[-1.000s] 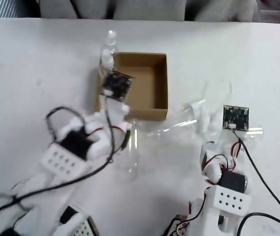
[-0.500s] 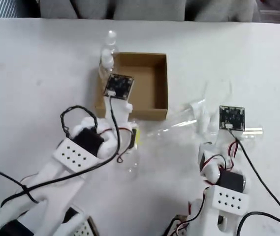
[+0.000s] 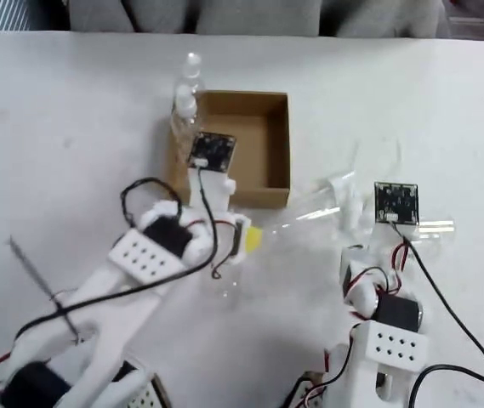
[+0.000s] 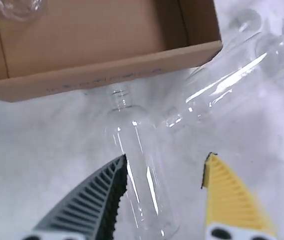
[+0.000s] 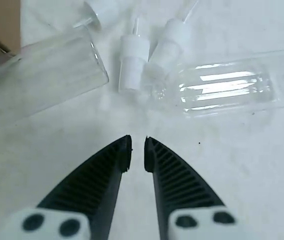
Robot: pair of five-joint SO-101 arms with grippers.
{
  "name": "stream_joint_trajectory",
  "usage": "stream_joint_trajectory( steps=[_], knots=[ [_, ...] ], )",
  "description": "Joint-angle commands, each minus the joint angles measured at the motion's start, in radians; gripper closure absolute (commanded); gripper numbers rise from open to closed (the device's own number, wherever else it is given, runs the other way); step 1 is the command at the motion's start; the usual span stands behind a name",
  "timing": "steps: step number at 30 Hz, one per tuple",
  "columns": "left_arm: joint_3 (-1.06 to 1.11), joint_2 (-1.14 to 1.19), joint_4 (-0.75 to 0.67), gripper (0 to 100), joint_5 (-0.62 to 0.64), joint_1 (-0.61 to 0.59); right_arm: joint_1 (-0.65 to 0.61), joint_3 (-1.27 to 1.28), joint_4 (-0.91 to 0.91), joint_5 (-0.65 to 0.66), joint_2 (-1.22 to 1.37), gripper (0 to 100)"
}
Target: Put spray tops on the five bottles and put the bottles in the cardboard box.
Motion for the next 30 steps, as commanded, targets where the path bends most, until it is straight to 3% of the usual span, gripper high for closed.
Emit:
stream_joint_trajectory(
  steps=[1, 8, 12, 30],
  knots=[
    [-0.147, 0.110, 0.083, 74, 0.012, 0.001, -0.012, -0.009, -0.022, 0.012, -0.007, 96.3],
    [-0.278, 0.257, 0.155, 74, 0.014, -0.025, -0.013, -0.008, -0.022, 0.012, -0.007, 96.3],
    [-0.281, 0.266, 0.146, 74, 0.011, -0.085, -0.015, -0.008, -0.022, 0.012, -0.005, 96.3],
    [-0.282, 0.372, 0.060, 72, 0.006, -0.108, -0.015, -0.008, -0.018, 0.012, -0.005, 96.3]
  ],
)
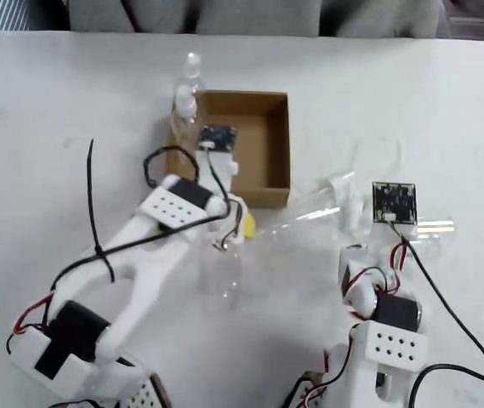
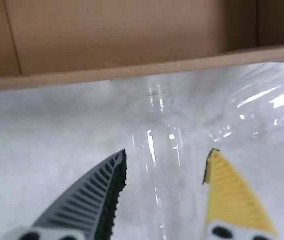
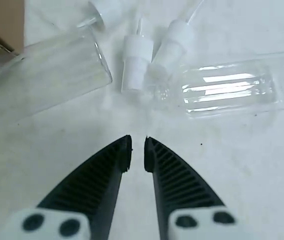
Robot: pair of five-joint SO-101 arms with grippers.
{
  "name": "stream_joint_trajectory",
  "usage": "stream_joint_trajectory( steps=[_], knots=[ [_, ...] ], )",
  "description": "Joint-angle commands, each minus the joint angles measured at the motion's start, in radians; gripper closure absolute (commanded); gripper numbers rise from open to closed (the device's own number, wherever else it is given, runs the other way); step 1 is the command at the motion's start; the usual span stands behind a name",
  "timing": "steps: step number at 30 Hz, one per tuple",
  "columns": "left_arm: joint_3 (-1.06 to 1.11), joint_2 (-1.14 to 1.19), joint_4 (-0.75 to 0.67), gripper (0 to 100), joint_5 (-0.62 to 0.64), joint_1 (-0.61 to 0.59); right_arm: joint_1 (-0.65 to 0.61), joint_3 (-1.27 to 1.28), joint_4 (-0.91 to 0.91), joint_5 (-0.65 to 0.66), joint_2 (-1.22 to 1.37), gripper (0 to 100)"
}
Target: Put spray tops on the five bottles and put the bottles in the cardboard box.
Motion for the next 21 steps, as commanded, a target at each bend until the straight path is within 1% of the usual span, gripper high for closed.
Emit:
stream_joint_trajectory(
  steps=[1, 3, 5, 10, 15, 21],
  knots=[
    [-0.058, -0.004, -0.017, 70, 0.006, -0.028, -0.005, -0.008, -0.018, 0.011, -0.005, 96.3],
    [-0.066, -0.001, -0.011, 65, 0.006, -0.042, -0.005, -0.008, -0.018, 0.011, -0.005, 96.3],
    [-0.066, -0.001, -0.009, 63, 0.006, -0.045, -0.005, -0.008, -0.018, 0.011, -0.005, 96.3],
    [-0.064, -0.001, -0.015, 67, 0.006, -0.045, -0.005, -0.008, -0.018, 0.011, -0.005, 96.3],
    [-0.064, 0.005, -0.015, 68, 0.005, -0.045, -0.005, -0.008, -0.018, 0.011, -0.005, 96.4],
    [-0.129, 0.114, 0.009, 68, 0.009, -0.047, -0.028, 0.006, -0.021, 0.011, -0.013, 96.4]
  ],
)
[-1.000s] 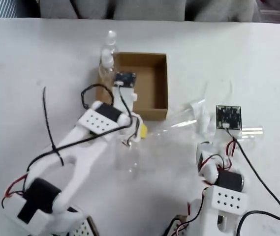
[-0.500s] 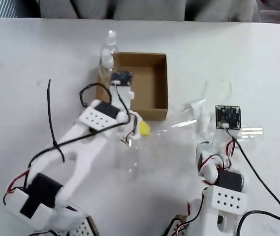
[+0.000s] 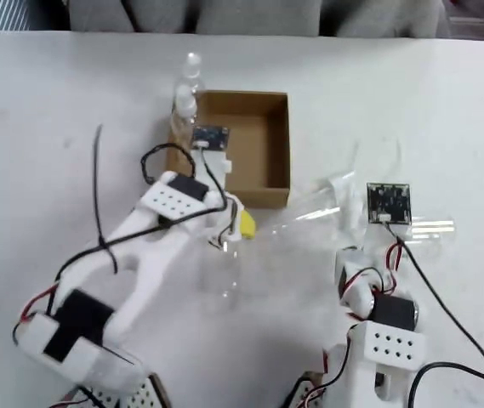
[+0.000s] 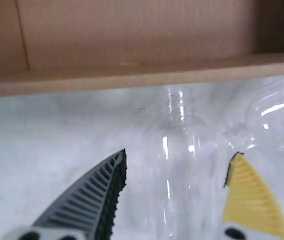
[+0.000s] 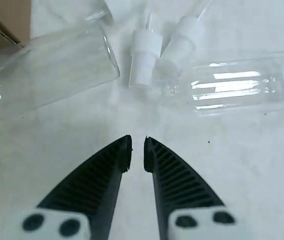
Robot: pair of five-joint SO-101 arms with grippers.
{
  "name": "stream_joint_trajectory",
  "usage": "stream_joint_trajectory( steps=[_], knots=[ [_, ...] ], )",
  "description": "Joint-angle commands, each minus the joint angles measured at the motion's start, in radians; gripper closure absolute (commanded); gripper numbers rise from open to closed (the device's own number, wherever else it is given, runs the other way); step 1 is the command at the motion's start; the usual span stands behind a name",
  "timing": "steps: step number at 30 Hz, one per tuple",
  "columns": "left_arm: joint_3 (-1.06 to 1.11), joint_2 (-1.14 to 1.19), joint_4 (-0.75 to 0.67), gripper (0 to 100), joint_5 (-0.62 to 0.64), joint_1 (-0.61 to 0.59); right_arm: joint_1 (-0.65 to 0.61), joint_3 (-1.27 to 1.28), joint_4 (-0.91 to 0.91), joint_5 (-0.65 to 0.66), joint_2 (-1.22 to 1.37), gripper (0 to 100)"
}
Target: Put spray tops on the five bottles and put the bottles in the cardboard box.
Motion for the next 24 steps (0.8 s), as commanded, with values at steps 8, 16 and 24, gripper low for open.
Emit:
stream_joint_trajectory(
  steps=[8, 16, 24],
  knots=[
    [-0.170, 0.128, 0.048, 68, 0.012, -0.016, -0.008, -0.011, -0.021, 0.011, -0.013, 96.4],
    [-0.164, 0.153, 0.048, 68, 0.014, -0.015, -0.010, -0.009, -0.022, 0.011, -0.013, 96.4],
    [-0.160, 0.186, 0.043, 68, 0.006, -0.013, -0.010, -0.009, -0.022, 0.011, -0.013, 96.4]
  ],
)
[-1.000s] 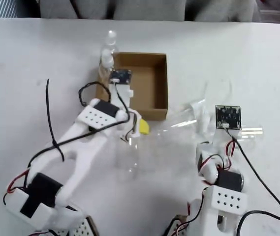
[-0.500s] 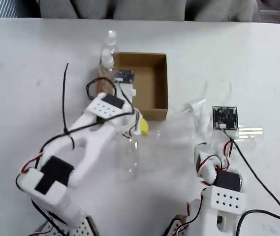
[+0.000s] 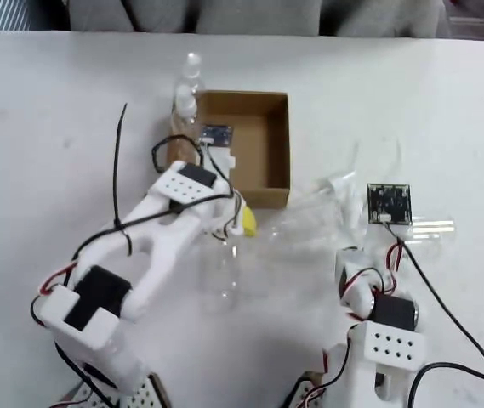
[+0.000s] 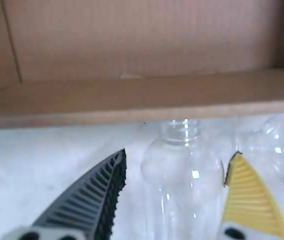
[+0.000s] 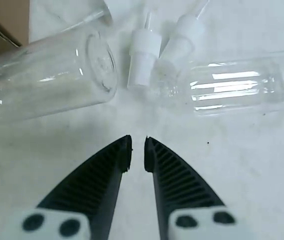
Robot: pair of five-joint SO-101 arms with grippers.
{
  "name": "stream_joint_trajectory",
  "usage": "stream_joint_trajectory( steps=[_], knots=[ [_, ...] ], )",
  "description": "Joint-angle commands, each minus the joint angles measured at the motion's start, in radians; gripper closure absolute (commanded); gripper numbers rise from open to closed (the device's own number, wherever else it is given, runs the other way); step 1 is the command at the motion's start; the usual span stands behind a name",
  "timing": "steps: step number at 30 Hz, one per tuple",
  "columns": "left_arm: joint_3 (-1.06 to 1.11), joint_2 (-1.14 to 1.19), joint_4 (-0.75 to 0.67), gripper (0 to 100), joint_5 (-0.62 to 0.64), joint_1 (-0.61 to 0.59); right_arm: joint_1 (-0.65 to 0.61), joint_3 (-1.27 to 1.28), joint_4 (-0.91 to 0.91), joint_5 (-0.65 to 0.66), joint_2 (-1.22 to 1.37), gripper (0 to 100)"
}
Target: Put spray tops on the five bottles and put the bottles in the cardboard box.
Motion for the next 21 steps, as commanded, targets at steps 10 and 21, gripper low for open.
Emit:
stream_joint_trajectory(
  steps=[10, 21],
  knots=[
    [-0.037, 0.081, 0.028, 74, 0.005, 0.002, -0.010, -0.009, -0.019, 0.051, -0.010, 96.4],
    [-0.043, 0.077, 0.114, 98, -0.077, -0.019, -0.010, -0.008, -0.019, 0.055, -0.007, 96.4]
  ],
)
